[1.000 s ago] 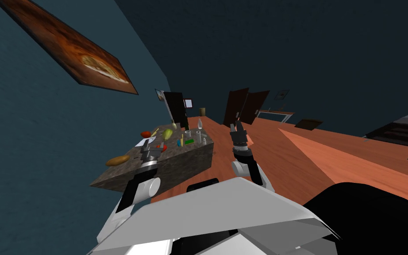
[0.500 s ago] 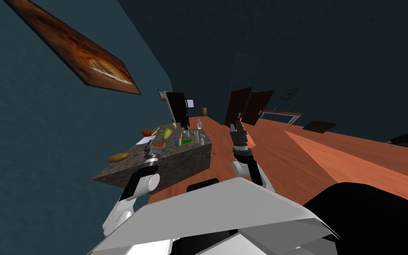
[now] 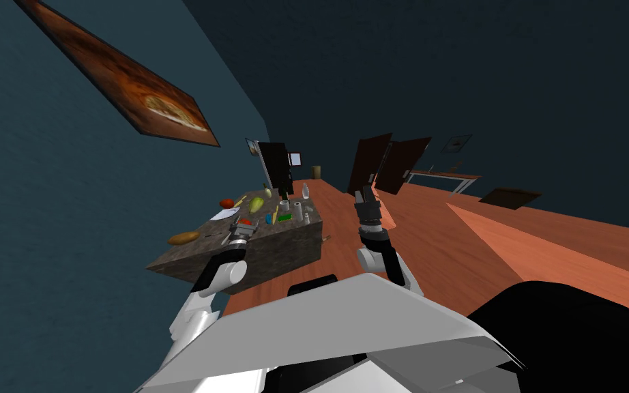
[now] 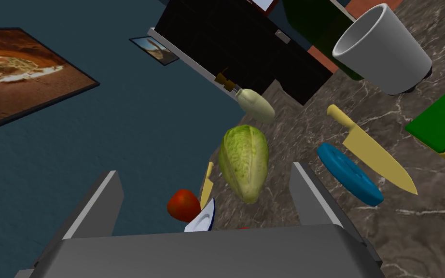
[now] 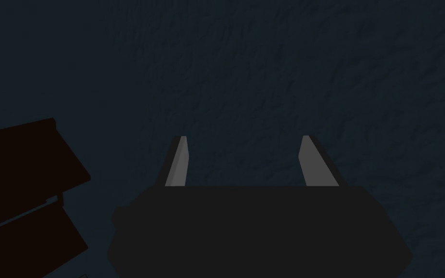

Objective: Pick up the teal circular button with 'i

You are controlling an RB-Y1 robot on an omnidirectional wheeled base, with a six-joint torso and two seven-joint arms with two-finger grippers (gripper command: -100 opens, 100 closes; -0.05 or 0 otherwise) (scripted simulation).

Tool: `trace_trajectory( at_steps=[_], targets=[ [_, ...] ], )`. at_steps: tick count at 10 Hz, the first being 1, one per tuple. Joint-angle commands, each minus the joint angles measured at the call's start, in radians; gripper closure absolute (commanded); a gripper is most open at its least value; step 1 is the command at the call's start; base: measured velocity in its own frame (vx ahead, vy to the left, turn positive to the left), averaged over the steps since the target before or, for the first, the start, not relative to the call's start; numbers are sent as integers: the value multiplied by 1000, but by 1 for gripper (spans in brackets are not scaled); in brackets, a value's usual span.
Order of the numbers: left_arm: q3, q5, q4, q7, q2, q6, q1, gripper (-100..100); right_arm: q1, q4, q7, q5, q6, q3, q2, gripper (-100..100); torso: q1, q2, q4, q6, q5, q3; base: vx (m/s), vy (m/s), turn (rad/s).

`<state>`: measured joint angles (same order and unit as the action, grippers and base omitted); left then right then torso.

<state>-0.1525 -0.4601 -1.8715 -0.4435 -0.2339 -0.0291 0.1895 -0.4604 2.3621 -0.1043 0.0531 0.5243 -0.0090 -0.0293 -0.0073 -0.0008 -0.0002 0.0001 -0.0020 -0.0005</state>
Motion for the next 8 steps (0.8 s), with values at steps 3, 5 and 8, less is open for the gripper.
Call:
trace_trajectory(
  at_steps=[3, 5, 8],
  targets=[
    [-24, -61, 88, -80, -29, 106, -68, -100, 0, 0, 0, 0, 0, 0, 0, 0, 0, 0, 0, 0, 0, 0, -11, -119, 86],
    [-37, -86, 129, -114, -42, 153, -104, -100, 0, 0, 0, 0, 0, 0, 0, 0, 0, -1, 0, 0, 0, 0, -8, -115, 68],
    [-50, -109, 172, -148, -56, 235, -142, -100, 0, 0, 0, 0, 0, 0, 0, 0, 0, -2, 0, 0, 0, -1, 3, -107, 54]
  ],
)
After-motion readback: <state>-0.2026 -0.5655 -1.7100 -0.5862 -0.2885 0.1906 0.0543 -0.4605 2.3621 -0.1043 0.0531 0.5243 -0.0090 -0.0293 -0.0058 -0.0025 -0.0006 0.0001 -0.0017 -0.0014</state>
